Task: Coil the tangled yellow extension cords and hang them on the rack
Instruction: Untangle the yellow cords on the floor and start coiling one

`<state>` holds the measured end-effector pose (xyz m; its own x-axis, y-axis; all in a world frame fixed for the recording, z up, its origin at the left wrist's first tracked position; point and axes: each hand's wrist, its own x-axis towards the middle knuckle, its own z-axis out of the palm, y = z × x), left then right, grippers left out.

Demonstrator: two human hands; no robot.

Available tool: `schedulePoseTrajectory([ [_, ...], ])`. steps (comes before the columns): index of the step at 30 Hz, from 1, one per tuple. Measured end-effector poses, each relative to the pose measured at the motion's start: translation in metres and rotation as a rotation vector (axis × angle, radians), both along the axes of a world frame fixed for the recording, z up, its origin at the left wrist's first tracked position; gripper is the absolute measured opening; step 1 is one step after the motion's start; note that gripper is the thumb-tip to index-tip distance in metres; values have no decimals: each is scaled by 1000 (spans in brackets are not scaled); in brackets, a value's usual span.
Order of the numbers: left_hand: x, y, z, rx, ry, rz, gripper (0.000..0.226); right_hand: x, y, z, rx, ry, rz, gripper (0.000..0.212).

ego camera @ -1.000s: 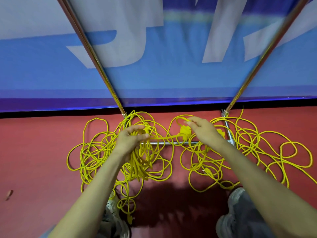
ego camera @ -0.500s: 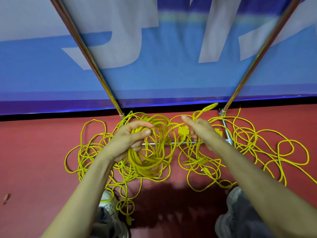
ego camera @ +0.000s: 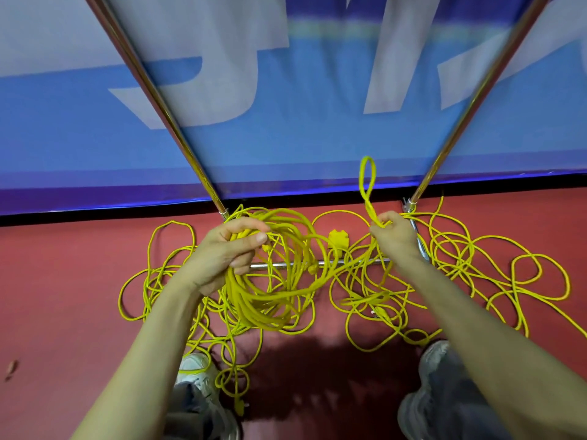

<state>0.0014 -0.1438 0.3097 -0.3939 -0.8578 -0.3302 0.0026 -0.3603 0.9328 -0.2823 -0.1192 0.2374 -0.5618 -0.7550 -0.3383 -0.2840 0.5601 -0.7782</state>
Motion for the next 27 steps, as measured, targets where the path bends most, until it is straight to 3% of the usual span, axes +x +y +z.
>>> schedulePoseTrajectory([
  [3,-10,4,-9,52,-49,66,10,1,-1,12,-2,81,299,24],
  [7,-26,13,-26,84,-207,78,11,27,-2,37,-114,-164,561,13],
  [12,-37,19,-23,200,-127,195,25,54,7,53,-115,-321,716,17],
  [17,-46,25,-25,158,-67,234,8,72,14,51,-80,-620,661,10],
  [23,-53,26,-25,180,-6,136,26,67,14,50,-143,-543,651,4],
  [27,-54,30,-25,65,-58,121,14,71,16,45,-190,-475,638,11],
])
